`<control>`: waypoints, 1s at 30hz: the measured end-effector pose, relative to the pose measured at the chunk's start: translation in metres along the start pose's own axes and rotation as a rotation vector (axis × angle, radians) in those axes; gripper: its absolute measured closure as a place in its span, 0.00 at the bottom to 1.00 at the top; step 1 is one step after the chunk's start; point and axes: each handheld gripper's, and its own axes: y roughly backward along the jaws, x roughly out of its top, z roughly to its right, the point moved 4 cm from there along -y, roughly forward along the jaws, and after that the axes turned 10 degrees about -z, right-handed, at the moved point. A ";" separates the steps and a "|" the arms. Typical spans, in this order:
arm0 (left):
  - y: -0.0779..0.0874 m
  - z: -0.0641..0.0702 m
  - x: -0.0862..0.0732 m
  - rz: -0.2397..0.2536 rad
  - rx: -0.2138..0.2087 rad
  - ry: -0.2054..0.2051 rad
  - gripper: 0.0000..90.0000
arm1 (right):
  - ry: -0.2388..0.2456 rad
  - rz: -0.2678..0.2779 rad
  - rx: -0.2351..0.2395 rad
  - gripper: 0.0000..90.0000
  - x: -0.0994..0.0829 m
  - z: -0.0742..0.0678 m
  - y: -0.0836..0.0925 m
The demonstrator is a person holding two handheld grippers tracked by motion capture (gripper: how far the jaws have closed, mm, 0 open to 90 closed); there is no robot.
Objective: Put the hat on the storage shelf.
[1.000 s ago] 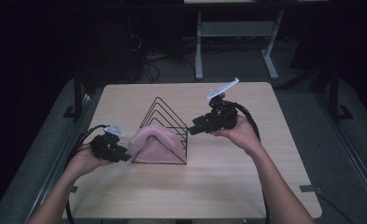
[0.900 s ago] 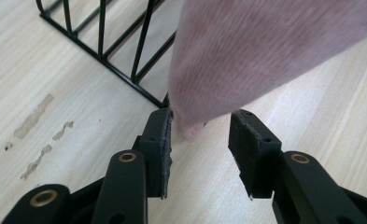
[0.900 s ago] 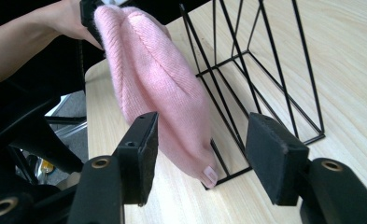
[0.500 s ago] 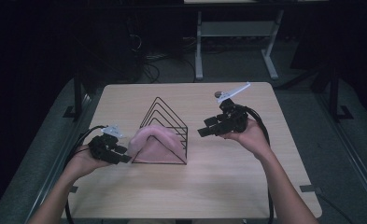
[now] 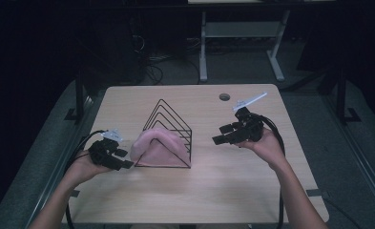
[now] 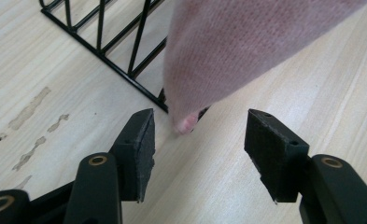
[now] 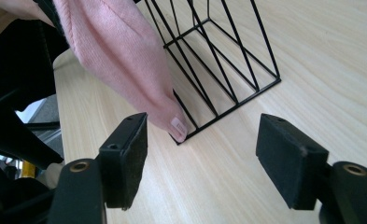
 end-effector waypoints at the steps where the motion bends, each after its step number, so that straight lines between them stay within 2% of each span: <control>1: 0.000 0.000 0.000 0.005 0.000 0.004 0.47 | 0.000 0.003 0.004 0.37 -0.002 0.000 0.001; 10: 0.004 -0.001 -0.001 0.036 -0.006 0.018 0.46 | -0.028 0.013 -0.036 0.36 -0.018 0.006 0.009; 15: 0.004 -0.002 -0.003 0.023 -0.002 0.018 0.43 | -0.051 0.011 -0.029 0.33 -0.030 0.011 0.010; 18: 0.004 -0.001 -0.003 0.033 -0.007 0.030 0.42 | -0.067 -0.001 -0.026 0.33 -0.038 0.013 0.010; 22: 0.003 -0.001 -0.004 0.030 -0.002 0.023 0.41 | -0.082 -0.002 -0.031 0.33 -0.048 0.017 0.009; 30: -0.003 0.003 -0.006 0.040 -0.015 0.039 0.38 | -0.122 -0.017 -0.062 0.32 -0.071 0.023 0.011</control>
